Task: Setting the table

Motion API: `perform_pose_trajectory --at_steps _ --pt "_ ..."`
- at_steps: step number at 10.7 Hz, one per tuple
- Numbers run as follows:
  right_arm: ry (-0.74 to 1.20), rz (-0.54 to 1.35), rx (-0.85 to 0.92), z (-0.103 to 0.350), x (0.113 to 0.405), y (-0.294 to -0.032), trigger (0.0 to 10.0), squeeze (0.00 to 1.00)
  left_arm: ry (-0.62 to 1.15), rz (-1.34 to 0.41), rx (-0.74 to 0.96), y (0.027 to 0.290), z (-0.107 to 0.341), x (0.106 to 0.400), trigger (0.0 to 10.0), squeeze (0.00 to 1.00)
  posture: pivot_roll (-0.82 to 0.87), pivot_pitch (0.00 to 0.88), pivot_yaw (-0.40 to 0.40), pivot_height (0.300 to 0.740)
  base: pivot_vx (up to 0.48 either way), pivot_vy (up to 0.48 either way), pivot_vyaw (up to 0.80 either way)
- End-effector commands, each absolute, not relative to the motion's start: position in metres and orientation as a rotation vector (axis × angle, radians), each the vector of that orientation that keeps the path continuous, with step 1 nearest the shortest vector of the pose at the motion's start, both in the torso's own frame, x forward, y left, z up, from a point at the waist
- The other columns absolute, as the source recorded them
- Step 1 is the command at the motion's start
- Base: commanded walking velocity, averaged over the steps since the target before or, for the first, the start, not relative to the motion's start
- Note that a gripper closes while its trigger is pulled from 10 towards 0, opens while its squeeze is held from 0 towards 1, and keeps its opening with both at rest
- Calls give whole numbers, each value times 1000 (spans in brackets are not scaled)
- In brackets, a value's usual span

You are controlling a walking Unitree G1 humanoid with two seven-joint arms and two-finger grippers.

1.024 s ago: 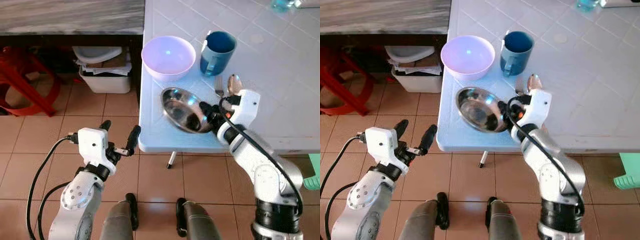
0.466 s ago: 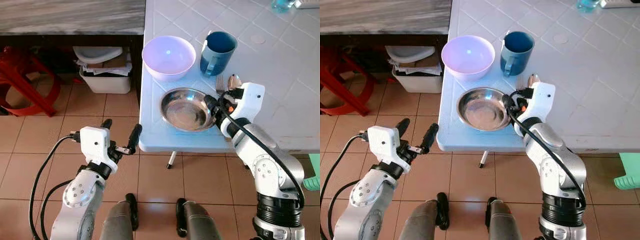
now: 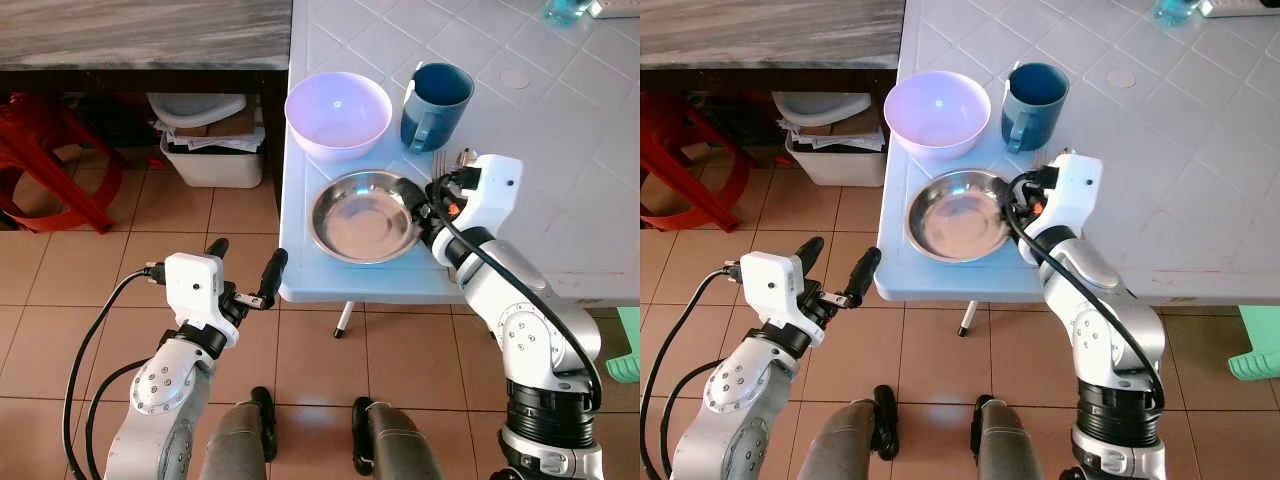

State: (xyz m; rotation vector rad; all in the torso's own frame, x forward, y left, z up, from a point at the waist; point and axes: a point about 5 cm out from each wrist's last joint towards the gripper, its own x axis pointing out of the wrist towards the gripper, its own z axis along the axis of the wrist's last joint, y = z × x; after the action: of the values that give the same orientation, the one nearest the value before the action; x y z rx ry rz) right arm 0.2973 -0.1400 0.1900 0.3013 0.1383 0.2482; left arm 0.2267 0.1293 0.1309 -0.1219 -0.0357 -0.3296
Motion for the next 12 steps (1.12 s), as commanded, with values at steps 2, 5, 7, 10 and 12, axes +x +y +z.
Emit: perform_pose_trajectory --at_steps 2,5,7,10,12 --pt "197 259 283 176 291 -138 10000 1000 -20 -323 -117 130 127 225 10000 0 -45 255 -4 740 0 0 0" --pt "255 288 283 166 283 -136 10000 1000 -20 -325 -116 129 127 225 10000 0 -47 257 -3 740 0 0 0" --pt "239 348 327 168 280 -131 10000 686 -17 -325 -115 129 126 225 10000 0 -49 259 -3 740 0 0 0" --pt "279 407 413 163 281 -122 8118 0 -18 -327 -114 129 126 225 10000 0 -43 260 -1 740 0 0 0" --pt "334 467 468 159 279 -116 0 0 -16 -329 -111 129 126 225 10000 0 -43 260 -1 740 0 0 0"
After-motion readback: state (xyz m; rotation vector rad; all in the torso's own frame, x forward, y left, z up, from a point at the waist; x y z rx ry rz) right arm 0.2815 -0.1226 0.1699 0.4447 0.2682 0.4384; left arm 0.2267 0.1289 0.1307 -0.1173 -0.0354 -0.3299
